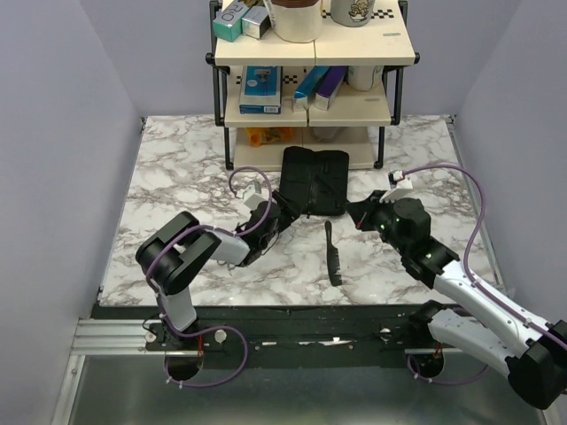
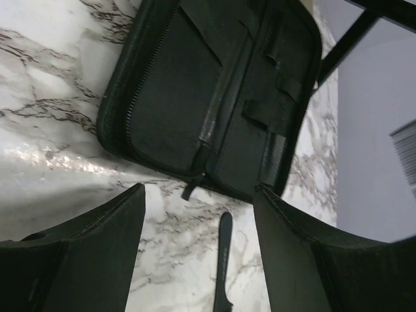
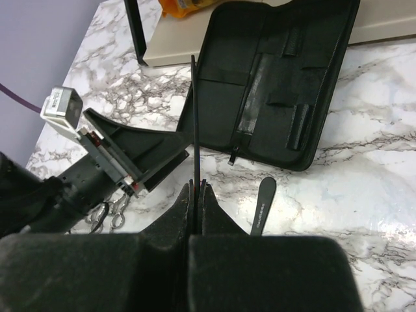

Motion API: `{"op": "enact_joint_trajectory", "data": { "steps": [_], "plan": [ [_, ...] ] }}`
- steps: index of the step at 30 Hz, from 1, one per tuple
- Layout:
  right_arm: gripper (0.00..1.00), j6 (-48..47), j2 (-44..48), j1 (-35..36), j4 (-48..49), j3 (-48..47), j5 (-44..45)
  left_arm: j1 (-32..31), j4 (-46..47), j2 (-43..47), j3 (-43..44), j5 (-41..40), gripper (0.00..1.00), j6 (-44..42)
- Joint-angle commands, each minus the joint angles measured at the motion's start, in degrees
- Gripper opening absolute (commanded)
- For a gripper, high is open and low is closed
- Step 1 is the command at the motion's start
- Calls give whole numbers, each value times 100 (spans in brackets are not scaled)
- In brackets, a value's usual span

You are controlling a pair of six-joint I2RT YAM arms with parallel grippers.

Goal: Sort the hair-cutting tools

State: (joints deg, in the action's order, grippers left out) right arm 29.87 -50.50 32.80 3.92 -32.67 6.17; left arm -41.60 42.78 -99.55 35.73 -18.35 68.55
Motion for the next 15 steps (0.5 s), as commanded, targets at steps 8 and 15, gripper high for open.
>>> {"op": "enact_joint_trajectory", "data": {
  "steps": [8,15],
  "plan": [
    [0,19,155,-28,258,138,121,-120,-112,-601,242,-872,74,290],
    [1,107,163,-28,443,313,24,-120,-24,-987,304,-1302,73,404]
  ]
}}
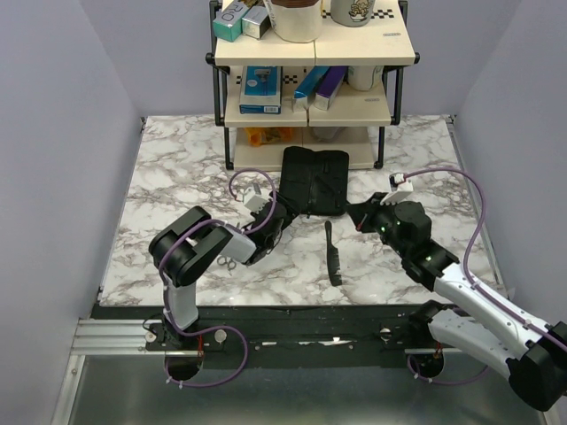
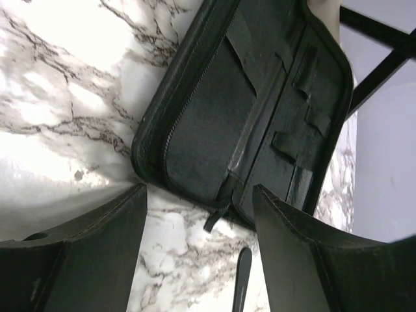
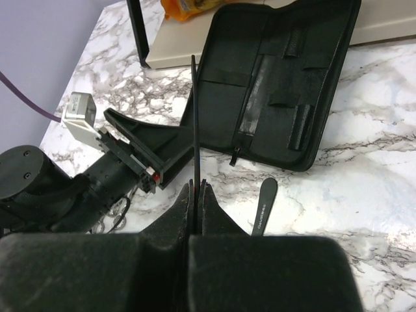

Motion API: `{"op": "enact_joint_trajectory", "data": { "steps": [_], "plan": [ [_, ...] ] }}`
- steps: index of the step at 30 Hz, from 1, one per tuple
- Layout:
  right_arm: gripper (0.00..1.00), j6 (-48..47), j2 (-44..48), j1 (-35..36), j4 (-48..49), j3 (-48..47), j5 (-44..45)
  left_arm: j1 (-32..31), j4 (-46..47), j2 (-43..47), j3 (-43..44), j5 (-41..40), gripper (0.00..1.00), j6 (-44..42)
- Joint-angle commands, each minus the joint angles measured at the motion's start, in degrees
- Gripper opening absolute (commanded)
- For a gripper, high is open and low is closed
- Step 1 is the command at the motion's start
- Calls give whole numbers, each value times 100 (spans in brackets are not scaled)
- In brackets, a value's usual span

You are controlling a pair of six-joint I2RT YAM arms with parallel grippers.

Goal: Sort the hair-cutting tools

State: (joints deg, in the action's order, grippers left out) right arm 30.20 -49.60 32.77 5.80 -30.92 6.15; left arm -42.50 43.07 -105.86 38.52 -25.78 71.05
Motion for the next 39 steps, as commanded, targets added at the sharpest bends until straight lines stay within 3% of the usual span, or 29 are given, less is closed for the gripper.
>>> {"op": "enact_joint_trajectory", "data": {
  "steps": [1,4,7,11,15,22,29,35,39],
  "plan": [
    [0,66,91,-25,263,147,9,-30,-44,-478,24,-621,72,207],
    [0,39,135,-25,290,174,-70,-30,123,-689,58,-797,69,269],
    [0,22,188,-25,299,217,-132,-48,263,-795,111,-920,58,243],
    [0,-49,258,-25,325,332,-185,-56,281,-699,24,-1025,20,331],
    [0,-110,381,-26,325,376,-158,-57,9,-462,-3,-1105,0,208],
    [1,-391,592,-25,-157,78,-71,-4,-465,739,-152,-482,0,-643],
    [0,-602,855,-25,-1053,-370,-184,769,-1150,2376,-503,1345,0,-1233],
    [0,-795,1040,-25,-1502,-564,-509,1227,-2783,3491,-240,2972,0,-1822],
    [0,-1015,847,-25,-2056,-959,-948,1235,-3778,3696,32,3939,0,-2208]
  ]
}}
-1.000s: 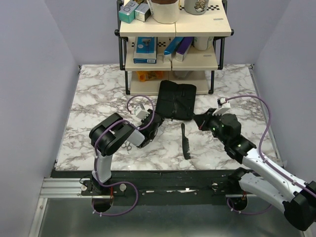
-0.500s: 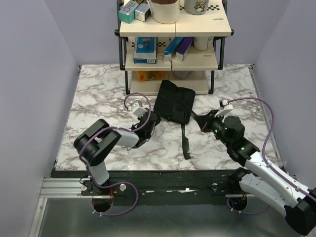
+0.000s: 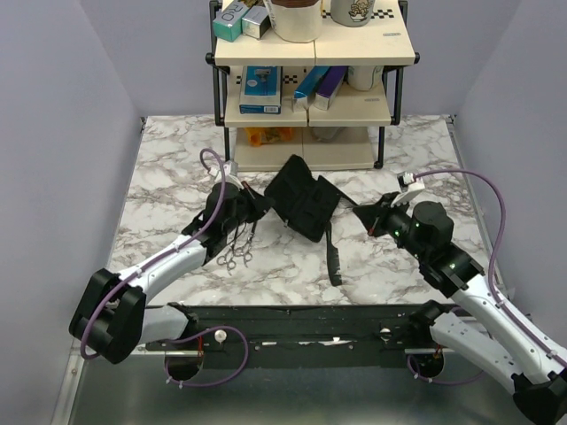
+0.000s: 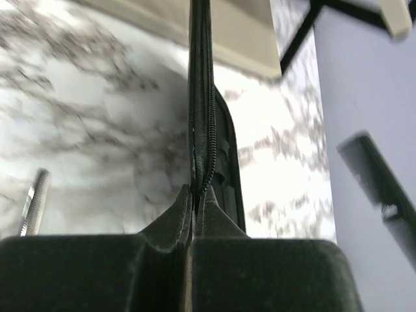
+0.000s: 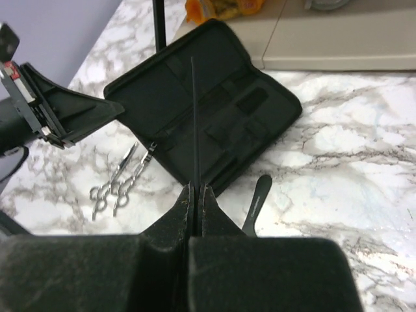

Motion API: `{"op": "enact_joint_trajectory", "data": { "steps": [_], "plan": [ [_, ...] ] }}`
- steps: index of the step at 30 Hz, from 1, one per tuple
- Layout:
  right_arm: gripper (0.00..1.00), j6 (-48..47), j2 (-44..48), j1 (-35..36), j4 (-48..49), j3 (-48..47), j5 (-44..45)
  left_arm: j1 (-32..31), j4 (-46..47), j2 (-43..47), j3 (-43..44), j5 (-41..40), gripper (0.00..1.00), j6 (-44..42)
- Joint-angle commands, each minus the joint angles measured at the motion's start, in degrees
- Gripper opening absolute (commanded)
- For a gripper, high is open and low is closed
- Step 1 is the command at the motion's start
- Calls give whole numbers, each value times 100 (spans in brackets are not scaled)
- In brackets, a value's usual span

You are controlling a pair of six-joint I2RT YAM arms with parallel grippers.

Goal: Sort the hair-cutting tools

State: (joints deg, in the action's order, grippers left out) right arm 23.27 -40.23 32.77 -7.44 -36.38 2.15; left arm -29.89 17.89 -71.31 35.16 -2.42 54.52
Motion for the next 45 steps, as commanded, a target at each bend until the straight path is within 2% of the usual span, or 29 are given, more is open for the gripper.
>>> {"op": "enact_joint_trajectory", "data": {
  "steps": [1,2,4,8,13,19,25,30,38,45],
  "plan": [
    [1,-366,-82,-25,-785,-466,-636,-26,-1410,231,491,1821,0,-679],
    [1,-436,-64,-25,-863,-484,-776,-17,-1724,223,544,2180,0,-880],
    [0,-472,32,-34,-934,-475,-865,-26,-1780,249,545,2533,0,-996],
    [0,-516,120,-25,-1171,-493,-1058,9,-2551,319,615,2834,0,-1426],
    [0,-621,68,-25,-1496,-528,-1007,10,-2879,206,607,3036,0,-1874],
    [1,-613,-301,-34,-1708,-537,-576,9,-3239,-304,756,2080,0,-2033],
    [0,-516,-1012,-34,-1655,-581,-637,-105,-3415,-1051,1133,1254,0,-2042],
    [1,-621,-1224,-78,-1673,-624,-619,-254,-3600,-1701,1494,445,0,-2130],
    [0,-867,-1900,-684,-1682,-888,-1374,-351,-3591,-2238,1802,-4,0,-2235],
    [1,-1552,-2454,-1493,-1699,-1468,-2403,-368,-3372,-1931,1591,144,0,-2192]
  ]
}}
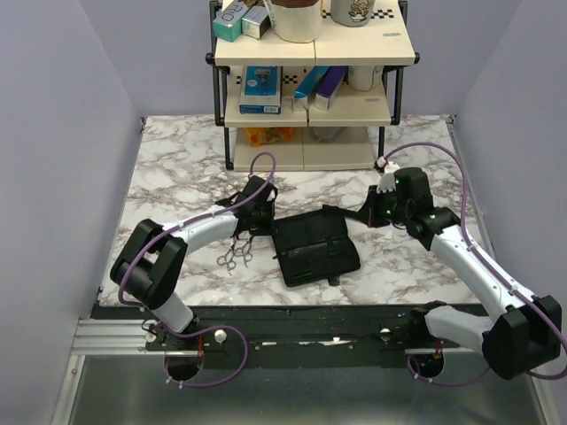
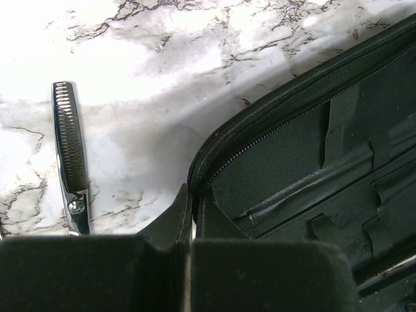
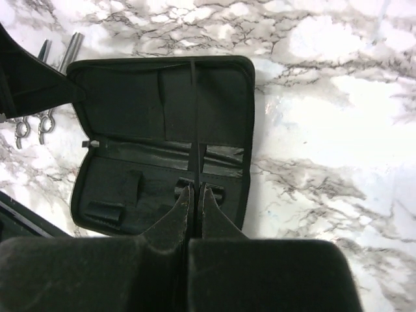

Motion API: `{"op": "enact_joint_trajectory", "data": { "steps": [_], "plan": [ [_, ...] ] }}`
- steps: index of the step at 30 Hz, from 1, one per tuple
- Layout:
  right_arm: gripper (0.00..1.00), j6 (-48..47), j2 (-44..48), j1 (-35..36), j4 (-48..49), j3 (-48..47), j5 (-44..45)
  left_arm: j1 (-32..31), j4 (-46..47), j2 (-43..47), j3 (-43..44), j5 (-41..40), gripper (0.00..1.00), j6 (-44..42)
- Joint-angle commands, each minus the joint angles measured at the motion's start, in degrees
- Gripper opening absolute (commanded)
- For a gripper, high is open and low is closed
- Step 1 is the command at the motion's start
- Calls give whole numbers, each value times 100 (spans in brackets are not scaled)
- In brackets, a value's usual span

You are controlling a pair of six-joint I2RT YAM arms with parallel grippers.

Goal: Sort the hair-cutting tools

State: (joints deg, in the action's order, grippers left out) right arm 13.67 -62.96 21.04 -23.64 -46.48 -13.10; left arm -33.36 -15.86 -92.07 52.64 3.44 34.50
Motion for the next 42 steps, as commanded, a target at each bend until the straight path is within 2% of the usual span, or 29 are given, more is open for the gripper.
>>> {"op": "enact_joint_trajectory", "data": {
  "steps": [1,4,8,13,16,23,32,38,42],
  "plan": [
    [1,-698,-312,-363,-114,-598,-887,-12,56,215,-236,-397,0,-172],
    [1,-945,-489,-512,-457,-801,-825,-21,214,374,-342,-214,0,-128],
    [1,-1305,-997,-609,-894,-1177,-2236,-47,434,549,-483,-72,0,-119],
    [1,-1841,-1289,-636,-1485,-1618,-3452,-56,724,787,-711,104,0,-128],
    [0,-2044,-1307,-811,-1810,-1733,-3261,-56,750,814,-729,104,0,-180],
    [1,-2035,-1043,-1479,-1548,-1408,-3058,-56,988,805,-817,376,0,-189],
    [1,-2219,-1631,-1541,-1547,-1382,-3347,-56,1050,787,-843,420,0,-207],
    [1,-2228,-2097,-1568,-1372,-1302,-3111,-47,979,822,-808,377,0,-233],
    [1,-2220,-2361,-1690,-1398,-1600,-2908,-47,935,849,-808,333,0,-233]
  ]
}}
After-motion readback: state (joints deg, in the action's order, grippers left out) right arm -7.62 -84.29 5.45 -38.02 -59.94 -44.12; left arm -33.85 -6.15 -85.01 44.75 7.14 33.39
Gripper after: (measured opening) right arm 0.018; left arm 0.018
